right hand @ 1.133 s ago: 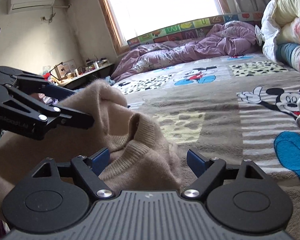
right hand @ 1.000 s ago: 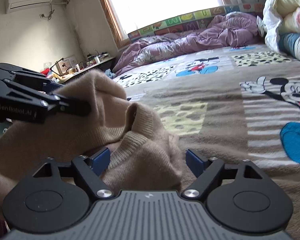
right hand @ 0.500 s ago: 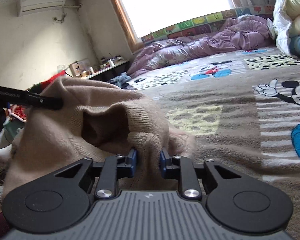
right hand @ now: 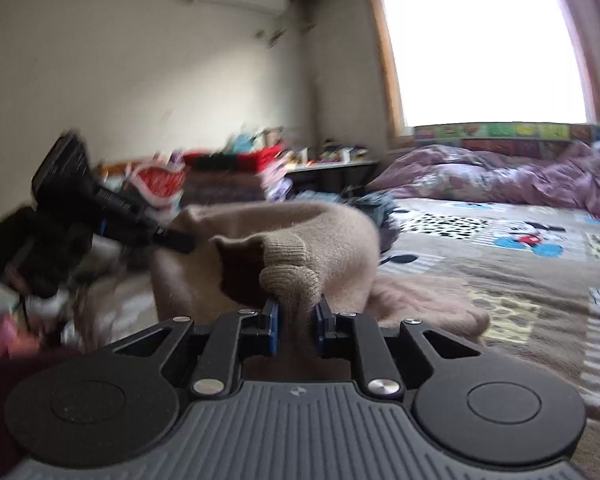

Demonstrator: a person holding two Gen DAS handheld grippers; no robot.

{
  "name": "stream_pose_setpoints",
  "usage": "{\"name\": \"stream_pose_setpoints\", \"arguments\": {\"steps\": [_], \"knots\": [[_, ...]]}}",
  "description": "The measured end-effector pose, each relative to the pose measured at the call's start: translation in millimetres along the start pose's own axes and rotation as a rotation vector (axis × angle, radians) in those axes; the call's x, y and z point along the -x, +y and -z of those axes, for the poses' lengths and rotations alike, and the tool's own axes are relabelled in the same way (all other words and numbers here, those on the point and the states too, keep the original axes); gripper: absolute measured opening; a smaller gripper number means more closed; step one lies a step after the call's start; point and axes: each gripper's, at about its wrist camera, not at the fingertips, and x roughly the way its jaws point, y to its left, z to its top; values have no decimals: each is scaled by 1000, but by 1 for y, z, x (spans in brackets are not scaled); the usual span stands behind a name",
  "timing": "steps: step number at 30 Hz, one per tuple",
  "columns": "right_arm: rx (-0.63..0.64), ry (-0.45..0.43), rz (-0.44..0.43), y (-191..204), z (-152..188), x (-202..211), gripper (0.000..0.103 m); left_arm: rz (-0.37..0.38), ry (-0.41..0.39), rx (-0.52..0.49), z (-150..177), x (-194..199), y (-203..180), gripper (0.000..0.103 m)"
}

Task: Fold clothes
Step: 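Lift the beige sweater with both grippers and shake it open in the air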

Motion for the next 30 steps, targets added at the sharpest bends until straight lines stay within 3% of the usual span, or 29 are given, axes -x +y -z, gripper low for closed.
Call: {"name": "stream_pose_setpoints", "arguments": {"steps": [2,3,5,6,7,8,10,13,16,21,24,27,30], "knots": [[41,33,13,10,3,-4,19,-33,24,-95,4,4,-5,11],[54,46,22,13,5,-6,19,-50,29,-140,5,7,-7,20],[71,61,42,18,8,-9,20,-89,7,-253,3,18,-17,48],[68,52,54,17,7,-7,27,-114,-15,-311,1,25,-22,63],[64,44,64,16,6,-4,29,-139,-37,-369,0,32,-28,65],[61,36,73,15,6,-1,31,-140,-50,-428,-2,37,-34,65],[56,23,87,12,5,3,49,-115,-60,-533,-5,43,-47,67],[62,16,91,8,7,5,56,-91,-40,-719,-4,38,-61,71],[100,29,100,10,9,7,59,-66,36,-909,2,22,-71,71],[197,75,126,18,19,2,63,-167,101,-1134,2,-5,-81,71],[239,83,137,21,22,-2,63,-156,162,-1258,3,-19,-82,71],[280,95,156,22,24,-9,62,-156,240,-1373,6,-33,-80,66],[324,107,163,22,27,-16,61,-136,303,-1397,0,-44,-73,49]]}}
